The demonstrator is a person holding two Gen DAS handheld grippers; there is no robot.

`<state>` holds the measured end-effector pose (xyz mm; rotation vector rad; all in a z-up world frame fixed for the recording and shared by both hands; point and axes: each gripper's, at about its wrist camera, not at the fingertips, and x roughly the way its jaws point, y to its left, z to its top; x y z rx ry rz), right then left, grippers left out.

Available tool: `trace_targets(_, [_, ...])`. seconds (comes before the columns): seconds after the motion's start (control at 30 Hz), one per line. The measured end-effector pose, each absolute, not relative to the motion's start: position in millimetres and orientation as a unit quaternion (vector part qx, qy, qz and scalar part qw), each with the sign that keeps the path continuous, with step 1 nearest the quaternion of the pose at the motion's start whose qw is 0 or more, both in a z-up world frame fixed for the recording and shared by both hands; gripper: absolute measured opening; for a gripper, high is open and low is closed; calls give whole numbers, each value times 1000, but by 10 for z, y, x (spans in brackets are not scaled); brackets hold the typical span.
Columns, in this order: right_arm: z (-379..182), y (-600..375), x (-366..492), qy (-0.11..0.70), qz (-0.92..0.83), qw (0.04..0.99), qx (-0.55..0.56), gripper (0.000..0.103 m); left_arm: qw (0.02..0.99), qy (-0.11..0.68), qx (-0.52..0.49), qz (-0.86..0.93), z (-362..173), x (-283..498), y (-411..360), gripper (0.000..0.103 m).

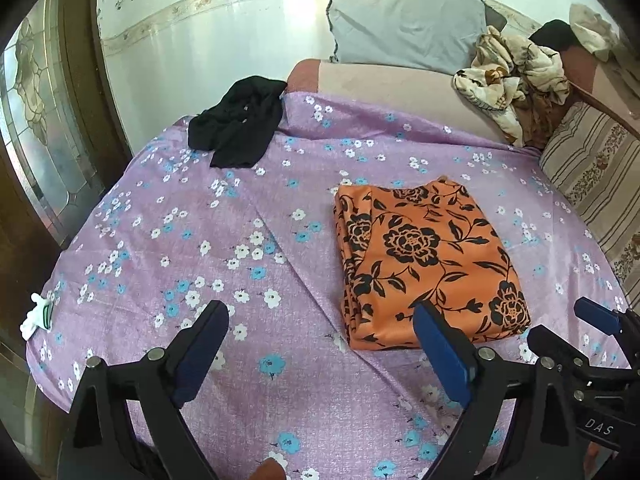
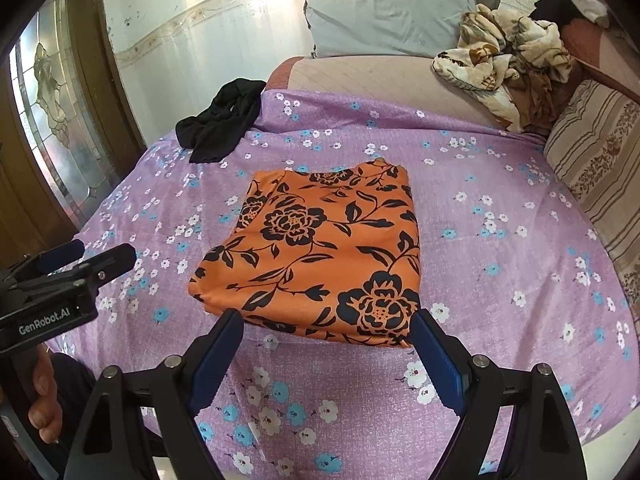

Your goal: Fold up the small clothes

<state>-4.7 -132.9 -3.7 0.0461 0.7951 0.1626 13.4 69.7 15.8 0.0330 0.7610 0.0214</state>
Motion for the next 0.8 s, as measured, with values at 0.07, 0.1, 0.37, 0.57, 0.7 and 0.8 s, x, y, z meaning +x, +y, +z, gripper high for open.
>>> trace_targets(0.07, [-47,-1328,-18,391,79,917,25,88,928,373,14,7,156,134,705,94])
trace_targets(0.1, [-52,-1327,-11,392,80,916,26,88,927,375,12,8,154,137,714,94])
trace_targets(0.37, [-93,-1324,-40,397,81,914,30,88,923,385,6,12,100,166,762,94])
trace_targets(0.57, [-49,-1285,-57,392,84,916,19,88,924,383,6,6,108,148,736,94])
trace_targets(0.7, [-29,-1274,-53,389,86,917,19,88,922,387,4,6,85,151,736,94])
trace_targets(0.8, [-117,-1282,-16,403,93,910,21,88,919,395,2,8,12,160,785,94])
